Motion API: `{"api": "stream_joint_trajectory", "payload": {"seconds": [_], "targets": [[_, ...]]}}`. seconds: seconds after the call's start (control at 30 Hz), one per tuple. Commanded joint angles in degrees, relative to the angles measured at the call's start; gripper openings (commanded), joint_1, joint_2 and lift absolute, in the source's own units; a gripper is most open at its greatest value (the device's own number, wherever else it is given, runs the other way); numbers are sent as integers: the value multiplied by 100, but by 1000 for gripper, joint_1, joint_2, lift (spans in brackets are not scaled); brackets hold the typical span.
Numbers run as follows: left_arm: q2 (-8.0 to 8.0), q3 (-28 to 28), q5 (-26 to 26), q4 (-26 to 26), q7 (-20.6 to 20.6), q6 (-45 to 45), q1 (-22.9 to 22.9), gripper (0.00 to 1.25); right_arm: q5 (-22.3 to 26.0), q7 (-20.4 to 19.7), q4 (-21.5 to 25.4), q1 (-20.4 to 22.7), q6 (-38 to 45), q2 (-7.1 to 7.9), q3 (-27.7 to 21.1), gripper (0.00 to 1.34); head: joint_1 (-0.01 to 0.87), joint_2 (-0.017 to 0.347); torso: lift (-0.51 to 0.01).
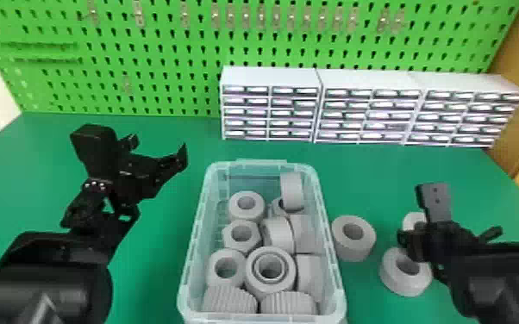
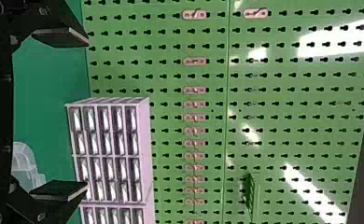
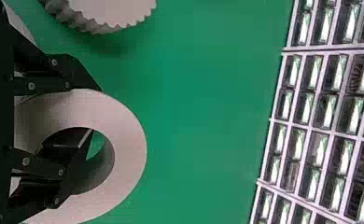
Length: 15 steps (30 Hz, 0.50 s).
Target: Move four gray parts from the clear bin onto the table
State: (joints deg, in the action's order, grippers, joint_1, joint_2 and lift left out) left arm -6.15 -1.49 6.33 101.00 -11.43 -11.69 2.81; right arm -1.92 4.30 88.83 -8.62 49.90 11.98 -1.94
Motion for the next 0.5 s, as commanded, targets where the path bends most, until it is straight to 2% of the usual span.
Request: {"api": "stream_joint_trajectory", "payload": {"seconds": [0.0, 0.3, 0.47], "targets": [[0, 0, 0, -10, 0, 0, 0, 1054, 7, 0, -156, -17, -94, -29, 0, 127, 686, 26, -50], [0, -9, 0, -19, 0, 0, 9, 1054, -11, 0, -226, -26, -103, -29, 0, 133, 686, 26, -50], [0, -9, 0, -19, 0, 0, 9, 1054, -19, 0, -226, -17, -129, -37, -61, 219, 686, 26, -50]]}}
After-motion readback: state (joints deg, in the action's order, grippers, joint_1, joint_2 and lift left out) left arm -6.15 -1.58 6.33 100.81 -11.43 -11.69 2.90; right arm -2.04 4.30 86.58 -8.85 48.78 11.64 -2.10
